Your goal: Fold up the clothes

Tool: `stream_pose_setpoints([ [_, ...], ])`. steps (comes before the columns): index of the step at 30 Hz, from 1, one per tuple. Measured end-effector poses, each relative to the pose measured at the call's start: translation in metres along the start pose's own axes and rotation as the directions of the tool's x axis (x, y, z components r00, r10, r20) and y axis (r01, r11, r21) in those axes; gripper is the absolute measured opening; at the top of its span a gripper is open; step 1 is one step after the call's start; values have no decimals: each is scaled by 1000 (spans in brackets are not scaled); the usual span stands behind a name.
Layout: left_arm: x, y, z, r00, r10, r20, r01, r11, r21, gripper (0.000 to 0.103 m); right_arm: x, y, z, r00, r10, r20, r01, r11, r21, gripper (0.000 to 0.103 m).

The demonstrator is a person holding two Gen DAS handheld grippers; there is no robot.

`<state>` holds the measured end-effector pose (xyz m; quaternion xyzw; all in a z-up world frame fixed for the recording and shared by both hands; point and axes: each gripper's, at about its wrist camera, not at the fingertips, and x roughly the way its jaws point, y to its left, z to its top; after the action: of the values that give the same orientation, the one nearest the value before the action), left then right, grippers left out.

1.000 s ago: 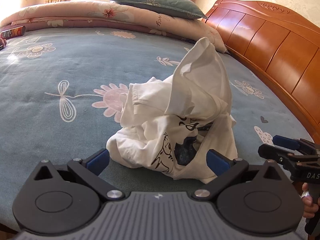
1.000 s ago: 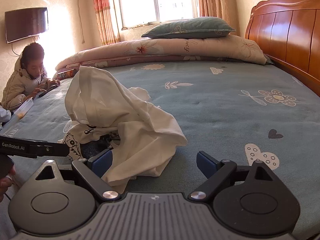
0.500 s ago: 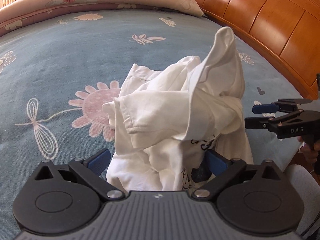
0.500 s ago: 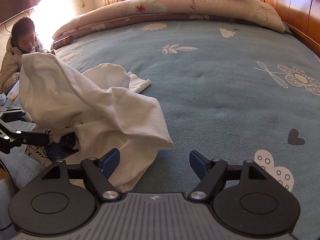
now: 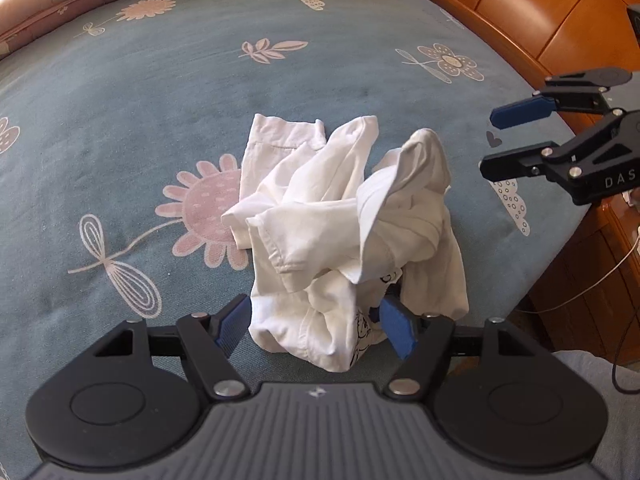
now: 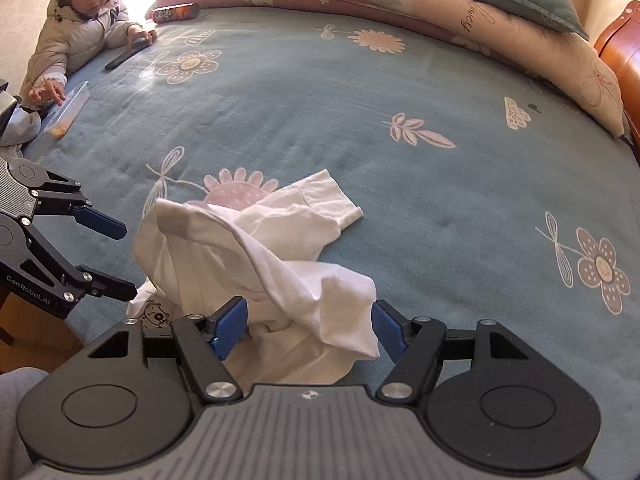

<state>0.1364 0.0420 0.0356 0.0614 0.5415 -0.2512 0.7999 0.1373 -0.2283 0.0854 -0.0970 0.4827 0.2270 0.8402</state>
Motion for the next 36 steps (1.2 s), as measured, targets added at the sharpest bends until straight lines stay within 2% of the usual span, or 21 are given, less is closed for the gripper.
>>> stream_pose_setpoints([
  [2, -7, 1, 1, 1000, -9, -25, 10, 1000, 23, 70, -3, 7, 10, 999, 41, -15, -41, 999, 14, 74],
  [5, -17, -3, 4, 999, 9, -42, -4, 994, 109, 70, -4, 24, 20, 995, 9, -95, -14, 998, -54, 73],
  [7, -20, -8, 5, 997, 24, -76, -10, 985, 174, 70, -9, 31, 25, 991, -22, -130, 12, 997, -76, 70],
  [10, -26, -9, 6, 997, 19, -73, -6, 983, 181, 69, -17, 39, 35, 986, -52, -160, 38, 995, -92, 60],
  [12, -26, -10, 8, 997, 16, -72, -3, 986, 168, 69, -21, 43, 38, 986, -68, -151, 44, 987, -157, 59],
  [15, -22, -18, 8, 994, 86, -69, -70, 975, 209, 69, -19, 47, 40, 989, -71, -130, 33, 961, -273, 59],
  [17, -19, -23, 6, 985, 150, -84, -128, 966, 227, 69, -12, 49, 42, 990, -49, -129, 1, 937, -348, 59],
  [21, -21, -24, 4, 977, 183, -112, -167, 977, 135, 71, 6, 55, 46, 992, -10, -126, -55, 864, -501, 59],
  [24, -18, -33, 0, 971, 209, -117, -191, 971, 147, 72, 14, 60, 46, 995, 16, -96, -73, 776, -626, 59],
  [27, -12, -38, -1, 967, 219, -126, -204, 971, 125, 73, 28, 65, 44, 992, 40, -116, -112, 675, -729, 58],
  [29, -10, -38, -2, 967, 219, -131, -206, 973, 103, 73, 35, 69, 40, 989, 59, -133, -141, 613, -778, 54],
  [32, -8, -38, -8, 971, 197, -133, -186, 978, 94, 73, 40, 76, 37, 981, 97, -169, -194, 541, -818, 38],
  [33, -7, -38, -10, 972, 196, -130, -183, 977, 110, 73, 42, 78, 37, 981, 93, -172, -195, 524, -829, 27],
  [34, -5, -40, -13, 971, 204, -124, -185, 972, 145, 73, 45, 80, 36, 980, 79, -184, -198, 515, -834, 15],
  [36, -3, -43, -17, 970, 212, -115, -185, 960, 211, 73, 49, 82, 35, 976, 55, -211, -208, 516, -831, 10],
])
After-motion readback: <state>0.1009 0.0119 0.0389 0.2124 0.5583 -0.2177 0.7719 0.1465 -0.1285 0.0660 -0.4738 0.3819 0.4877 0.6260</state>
